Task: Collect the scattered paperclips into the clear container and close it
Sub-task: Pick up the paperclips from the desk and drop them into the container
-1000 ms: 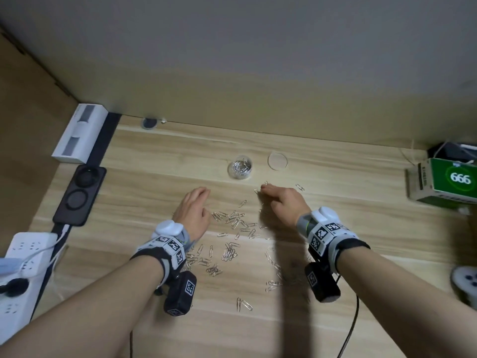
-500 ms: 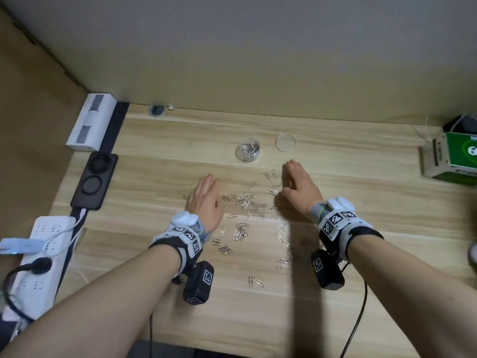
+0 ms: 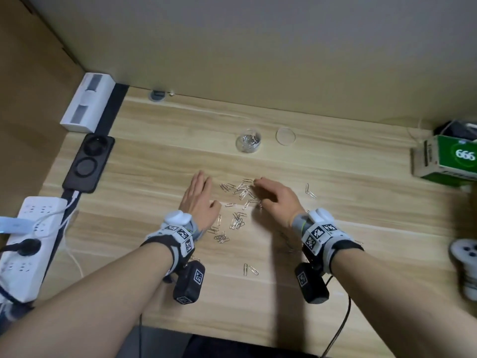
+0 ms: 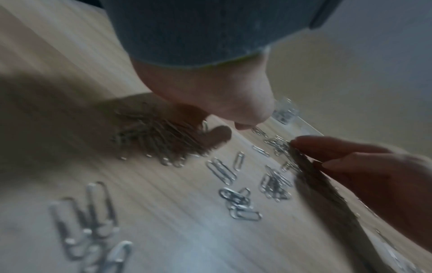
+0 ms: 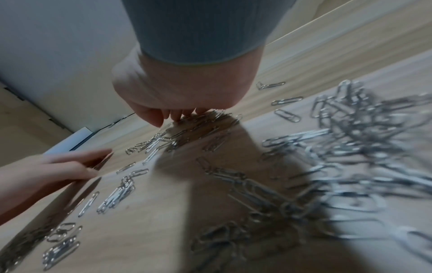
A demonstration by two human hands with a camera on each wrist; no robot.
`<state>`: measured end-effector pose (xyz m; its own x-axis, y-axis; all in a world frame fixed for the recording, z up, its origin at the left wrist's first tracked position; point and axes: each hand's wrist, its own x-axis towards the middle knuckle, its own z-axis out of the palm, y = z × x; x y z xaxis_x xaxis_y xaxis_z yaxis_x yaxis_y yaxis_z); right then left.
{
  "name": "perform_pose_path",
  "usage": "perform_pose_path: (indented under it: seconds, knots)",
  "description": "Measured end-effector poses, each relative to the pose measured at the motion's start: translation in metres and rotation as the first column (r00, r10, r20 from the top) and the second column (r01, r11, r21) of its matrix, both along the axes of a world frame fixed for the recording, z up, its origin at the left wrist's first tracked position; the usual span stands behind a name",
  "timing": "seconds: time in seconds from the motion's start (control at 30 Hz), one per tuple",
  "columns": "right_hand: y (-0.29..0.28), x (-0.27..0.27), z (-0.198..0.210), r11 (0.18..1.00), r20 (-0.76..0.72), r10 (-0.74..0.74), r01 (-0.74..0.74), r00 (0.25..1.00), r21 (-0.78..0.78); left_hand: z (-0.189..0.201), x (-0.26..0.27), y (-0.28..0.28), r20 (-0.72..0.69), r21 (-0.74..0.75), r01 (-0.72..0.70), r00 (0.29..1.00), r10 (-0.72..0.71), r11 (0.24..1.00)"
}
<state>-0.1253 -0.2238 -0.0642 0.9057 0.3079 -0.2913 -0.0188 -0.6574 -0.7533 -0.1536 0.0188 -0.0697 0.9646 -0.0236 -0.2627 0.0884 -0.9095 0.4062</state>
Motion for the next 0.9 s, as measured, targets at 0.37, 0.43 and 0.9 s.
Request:
perform_pose_path:
  seconds: [0.37, 0.43, 0.9]
  knots:
    - [-0.092, -0.007, 0.008, 0.865, 0.119, -0.444, 0.46, 0.888, -0.202, -0.008, 0.01, -0.091, 0.048, -0.135, 0.381, 0.924, -0.378, 0.915]
    - [-0.093, -0.008, 0.006, 0.849, 0.091, -0.439, 0.445, 0.894, -0.286, -0.008, 0.005, -0.091, 0.113, -0.241, 0.431, 0.902, -0.416, 0.869]
    - [0.013, -0.016, -0.008, 0.98, 0.134, -0.061, 0.085, 0.989, -0.179, 0.014, 0.003, -0.001, 0.125, -0.235, 0.164, 0.983, -0.138, 0.958]
